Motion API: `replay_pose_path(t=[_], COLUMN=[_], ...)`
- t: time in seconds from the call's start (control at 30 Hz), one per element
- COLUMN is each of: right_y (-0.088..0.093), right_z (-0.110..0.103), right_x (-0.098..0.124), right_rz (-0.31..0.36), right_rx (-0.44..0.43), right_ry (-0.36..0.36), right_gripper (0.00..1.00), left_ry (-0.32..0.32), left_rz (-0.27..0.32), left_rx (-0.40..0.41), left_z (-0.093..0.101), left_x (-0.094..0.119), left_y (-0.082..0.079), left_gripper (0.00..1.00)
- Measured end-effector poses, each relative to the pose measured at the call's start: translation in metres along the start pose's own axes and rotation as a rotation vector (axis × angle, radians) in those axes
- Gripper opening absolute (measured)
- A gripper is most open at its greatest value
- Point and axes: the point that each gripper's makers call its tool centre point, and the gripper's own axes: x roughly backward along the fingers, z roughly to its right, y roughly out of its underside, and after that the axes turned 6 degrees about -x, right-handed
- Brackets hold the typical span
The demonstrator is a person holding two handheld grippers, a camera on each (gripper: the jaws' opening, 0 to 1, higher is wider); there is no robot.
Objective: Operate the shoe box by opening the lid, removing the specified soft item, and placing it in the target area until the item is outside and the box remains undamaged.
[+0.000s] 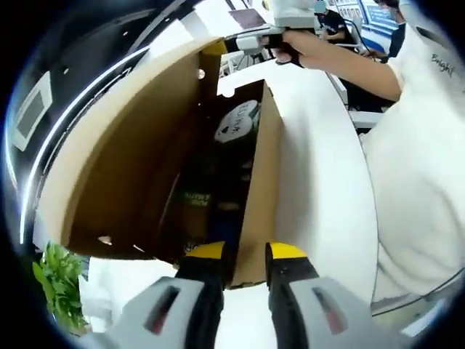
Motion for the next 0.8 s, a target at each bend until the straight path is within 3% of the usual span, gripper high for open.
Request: replay_pose_path(t=[0.07, 0.23, 0.27, 0.3, 0.4, 0.47, 0.5, 0.7, 0.77, 0.8], right_y=[0.0, -0.001, -0.001, -0.001, 0.001, 0.0, 0.0, -0.003, -0.004, -0.004], right_z=[0.0, 0.0, 0.0, 0.0, 0.001, 0.001, 0.001, 0.002, 0.003, 0.003], right_x=[-0.001, -0.003, -0.003, -0.003, -0.004, -0.005, -0.005, -0.01, -0.011, -0.013], right_rz=[-0.004, -0.005, -0.004, 0.001, 0.009, 0.006, 0.003, -0.013, -0.018, -0.032], right_rx=[0.001, 0.002, 0.002, -0.001, -0.005, -0.005, -0.002, 0.062, 0.054, 0.043], right_ry=[-0.004, -0.006, -0.006, -0.004, 0.003, 0.004, 0.004, -0.017, -0.021, -0.032], right_gripper=[0.01, 0.01, 0.01, 0.01, 0.01, 0.01, 0.01, 0.02, 0.02, 0.02], left_ry=[-0.016, 0.024, 0.033, 0.037, 0.031, 0.048, 0.059, 0.129, 0.165, 0.165], left_rz=[-0.004, -0.002, -0.003, 0.016, 0.054, 0.068, 0.066, 0.017, -0.016, -0.019], left_rx=[-0.025, -0.015, -0.03, -0.103, -0.092, -0.018, 0.013, -0.07, -0.011, -0.024], left_z=[-0.003, -0.003, -0.002, -0.002, -0.001, -0.001, -0.001, 0.001, 0.002, 0.0], left_x=[0.0, 0.0, 0.0, -0.002, 0.0, -0.001, -0.001, -0.002, -0.003, -0.004], left_y=[0.0, 0.001, 0.001, -0.001, 0.001, -0.001, -0.001, 0.0, 0.001, 0.0], left_gripper=[0.14, 0.12, 0.12, 0.12, 0.11, 0.11, 0.11, 0.07, 0.07, 0.06])
